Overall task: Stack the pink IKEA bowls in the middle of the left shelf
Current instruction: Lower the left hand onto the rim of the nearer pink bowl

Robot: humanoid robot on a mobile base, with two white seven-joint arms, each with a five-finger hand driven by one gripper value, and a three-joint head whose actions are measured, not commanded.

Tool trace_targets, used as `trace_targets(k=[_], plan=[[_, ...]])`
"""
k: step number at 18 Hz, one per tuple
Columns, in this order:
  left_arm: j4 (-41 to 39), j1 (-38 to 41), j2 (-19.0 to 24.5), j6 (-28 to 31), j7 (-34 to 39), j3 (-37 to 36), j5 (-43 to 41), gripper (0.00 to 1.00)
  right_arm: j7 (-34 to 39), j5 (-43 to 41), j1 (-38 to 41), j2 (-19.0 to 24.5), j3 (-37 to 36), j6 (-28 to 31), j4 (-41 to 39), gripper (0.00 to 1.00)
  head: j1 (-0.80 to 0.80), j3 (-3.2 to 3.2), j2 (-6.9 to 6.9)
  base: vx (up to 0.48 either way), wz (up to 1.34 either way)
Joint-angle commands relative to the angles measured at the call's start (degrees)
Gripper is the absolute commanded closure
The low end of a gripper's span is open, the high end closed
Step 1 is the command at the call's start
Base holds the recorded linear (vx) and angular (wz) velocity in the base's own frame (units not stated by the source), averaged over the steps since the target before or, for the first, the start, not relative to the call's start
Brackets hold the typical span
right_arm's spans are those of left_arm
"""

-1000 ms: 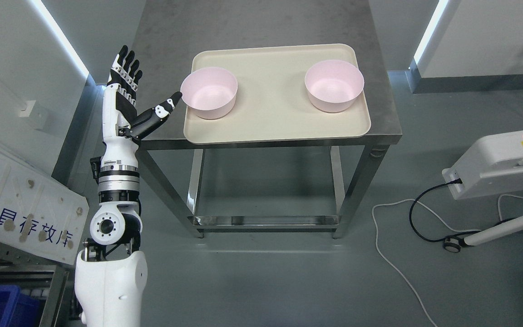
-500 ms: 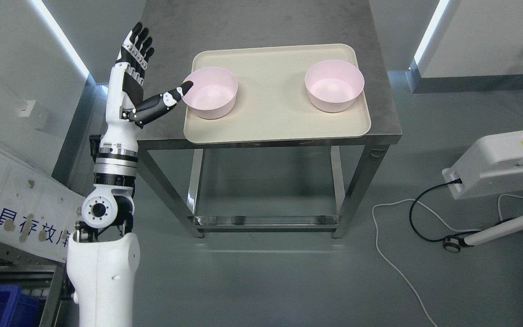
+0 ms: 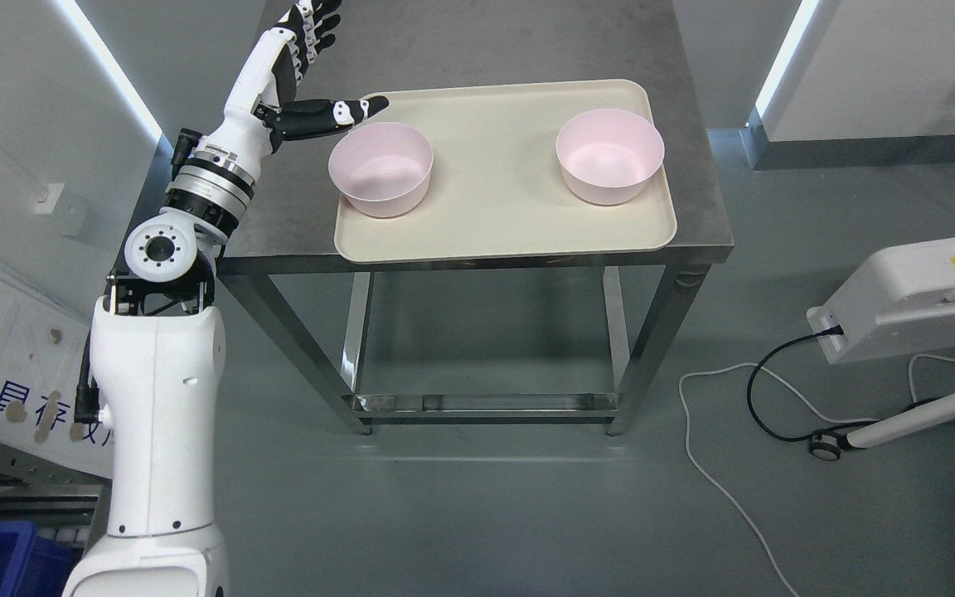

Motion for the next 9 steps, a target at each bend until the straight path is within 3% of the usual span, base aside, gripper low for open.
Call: trace_targets(k=[1,3,6,9], plan=[[20.09,-5.83,2.73,3.40,-1.23,-5.27,-4.17,0.01,-0.05,0.00,0.00,-1.00,0.00,-0.04,0.00,0.00,0.00,0.00,0.00,0.000,0.00],[20.55,-6.80,2.81,7.71,-1.84,-5.26,-4.00,0.02,-0.05,0.00,0.00,-1.00,0.00,-0.04,0.00,0.00,0.00,0.00,0.00,0.000,0.00],[20.46,-7.42,3.25,7.81,-5.00,-5.88,-4.43,0.08,-0.05,0.00,0.00,-1.00,0.00,-0.04,0.00,0.00,0.00,0.00,0.00,0.000,0.00],[20.63,-8.39,2.81,7.73,-5.45,-7.37,-10.74,0.11,-0.05,0.00,0.00,-1.00,0.00,-0.04,0.00,0.00,0.00,0.00,0.00,0.000,0.00]])
